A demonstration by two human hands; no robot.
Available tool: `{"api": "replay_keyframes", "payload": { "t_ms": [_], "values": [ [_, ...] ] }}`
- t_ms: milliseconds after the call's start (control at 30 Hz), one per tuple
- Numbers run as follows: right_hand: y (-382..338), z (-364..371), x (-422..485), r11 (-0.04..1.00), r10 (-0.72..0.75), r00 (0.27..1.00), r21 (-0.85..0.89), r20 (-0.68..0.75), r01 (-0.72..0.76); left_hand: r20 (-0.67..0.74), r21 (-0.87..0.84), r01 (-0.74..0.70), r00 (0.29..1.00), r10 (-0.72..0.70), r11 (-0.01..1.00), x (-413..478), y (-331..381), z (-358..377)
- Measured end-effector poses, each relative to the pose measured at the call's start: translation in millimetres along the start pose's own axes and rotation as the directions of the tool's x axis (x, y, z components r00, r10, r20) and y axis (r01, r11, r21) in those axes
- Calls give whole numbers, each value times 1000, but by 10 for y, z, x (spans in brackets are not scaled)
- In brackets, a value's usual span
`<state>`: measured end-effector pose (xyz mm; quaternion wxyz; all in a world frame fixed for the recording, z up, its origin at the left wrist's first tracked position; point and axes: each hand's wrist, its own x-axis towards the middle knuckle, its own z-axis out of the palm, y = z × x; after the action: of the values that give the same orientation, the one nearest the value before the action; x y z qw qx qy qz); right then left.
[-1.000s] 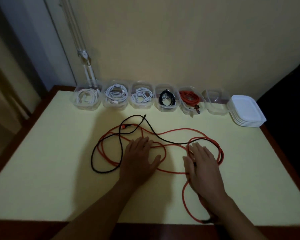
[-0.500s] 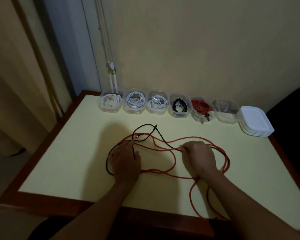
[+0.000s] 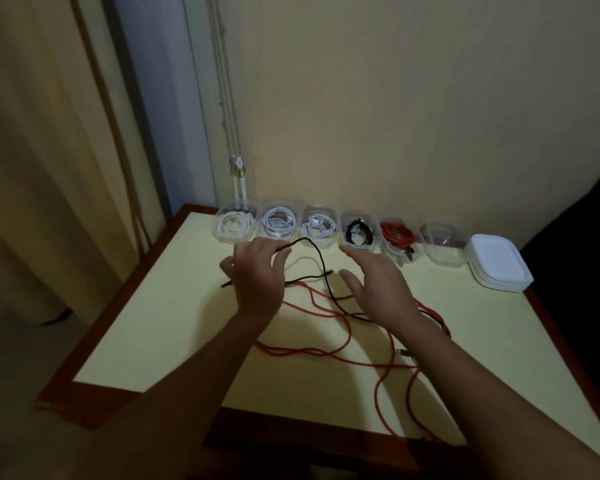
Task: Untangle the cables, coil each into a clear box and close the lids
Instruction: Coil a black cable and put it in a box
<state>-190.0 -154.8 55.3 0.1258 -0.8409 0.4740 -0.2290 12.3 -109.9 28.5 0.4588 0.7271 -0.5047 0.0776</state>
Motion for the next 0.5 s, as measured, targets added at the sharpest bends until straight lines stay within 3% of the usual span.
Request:
{"api": "replay_keyframes", "payload": {
  "t_ms": [167,333,400,500],
  "values": [
    [-339,-297,198,989,-120,991,74,-61,124,124,-255,-196,964,233,947,415,448,-405],
    [-485,-515,274,982,-163,949,48,-269,182,179,-373,-282,913,367,884,516,798,-766],
    [-486,-645,247,989,-127,942,33,-309,145,205,-395,-226,923,326,890,521,881,-875],
    [-336,-883,172,998,15,921,66,-390,11,309,-426,-13,938,159,905,610,880,-1039]
  ]
}}
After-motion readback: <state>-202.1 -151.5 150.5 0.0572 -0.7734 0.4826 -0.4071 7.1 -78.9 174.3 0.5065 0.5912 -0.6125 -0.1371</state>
